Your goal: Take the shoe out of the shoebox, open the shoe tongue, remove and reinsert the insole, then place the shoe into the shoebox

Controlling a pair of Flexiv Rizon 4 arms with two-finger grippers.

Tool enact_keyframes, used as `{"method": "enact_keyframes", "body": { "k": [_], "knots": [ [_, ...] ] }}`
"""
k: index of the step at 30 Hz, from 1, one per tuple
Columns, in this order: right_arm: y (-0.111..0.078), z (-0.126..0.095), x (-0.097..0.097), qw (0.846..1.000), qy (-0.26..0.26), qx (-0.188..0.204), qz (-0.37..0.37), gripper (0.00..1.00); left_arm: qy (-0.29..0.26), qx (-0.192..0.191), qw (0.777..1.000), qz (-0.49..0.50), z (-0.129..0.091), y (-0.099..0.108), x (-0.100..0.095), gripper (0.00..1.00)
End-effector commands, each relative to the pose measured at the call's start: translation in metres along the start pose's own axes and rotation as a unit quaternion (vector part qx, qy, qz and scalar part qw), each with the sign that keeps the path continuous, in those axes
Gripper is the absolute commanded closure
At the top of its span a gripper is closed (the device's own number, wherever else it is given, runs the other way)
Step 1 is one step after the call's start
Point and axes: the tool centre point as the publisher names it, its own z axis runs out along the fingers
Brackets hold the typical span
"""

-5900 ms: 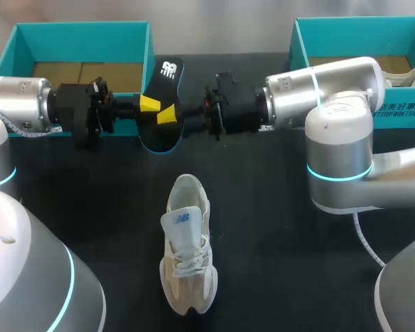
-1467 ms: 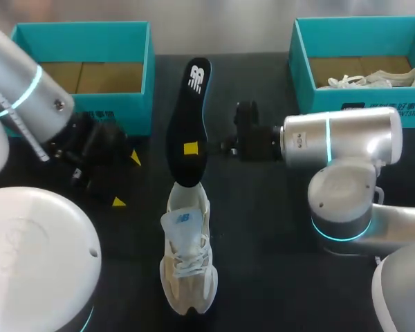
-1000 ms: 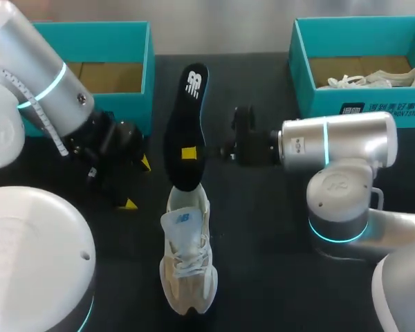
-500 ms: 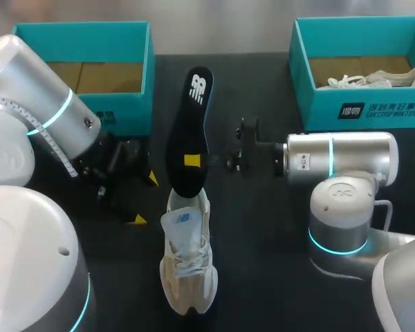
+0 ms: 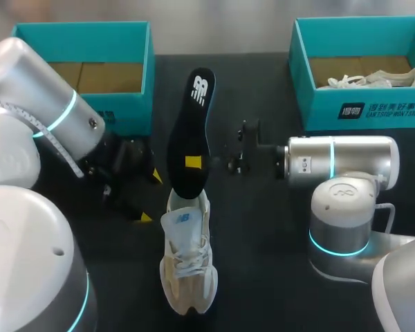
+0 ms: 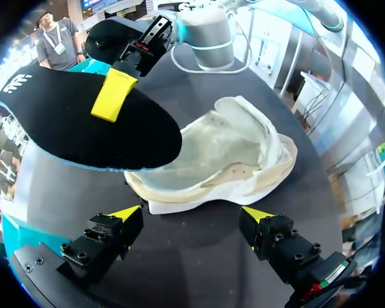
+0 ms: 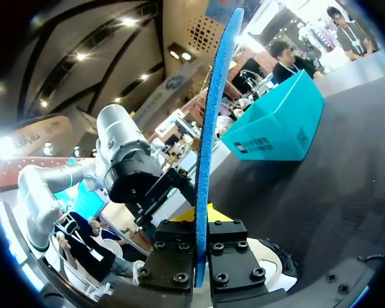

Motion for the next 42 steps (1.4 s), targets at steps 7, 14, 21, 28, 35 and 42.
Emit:
{"method": "enact_keyframes", "body": {
  "k": [7,14,21,28,35,42],
  "knots": [
    [-0.0008,-0.0001,0.0044,1.000,0.012,-0.009,-0.017,1.00,-0.011,-0.004,1.000,-0.008,0.0147,0.0002,-0.0069,0.00],
    [-0.0010,-0.0005,0.0056,0.999,0.028,-0.013,-0.027,1.00,-0.002,0.001,1.000,-0.017,0.0189,0.0030,-0.0101,0.00],
    [-0.0025,-0.0023,0.0055,0.997,0.063,-0.017,-0.029,1.00,-0.002,0.001,1.000,-0.017,0.0189,0.0030,-0.0101,0.00],
    [-0.0025,-0.0023,0.0055,0.997,0.063,-0.017,-0.029,1.00,-0.002,0.001,1.000,-0.017,0.0189,0.0030,-0.0101,0.00],
    [-0.0045,0.0000,0.0069,0.997,0.066,-0.021,-0.037,1.00,-0.002,0.001,1.000,-0.017,0.0189,0.0030,-0.0101,0.00],
    [-0.0076,0.0021,0.0090,0.996,0.068,-0.016,-0.052,1.00,-0.002,0.001,1.000,-0.017,0.0189,0.0030,-0.0101,0.00]
  ]
}}
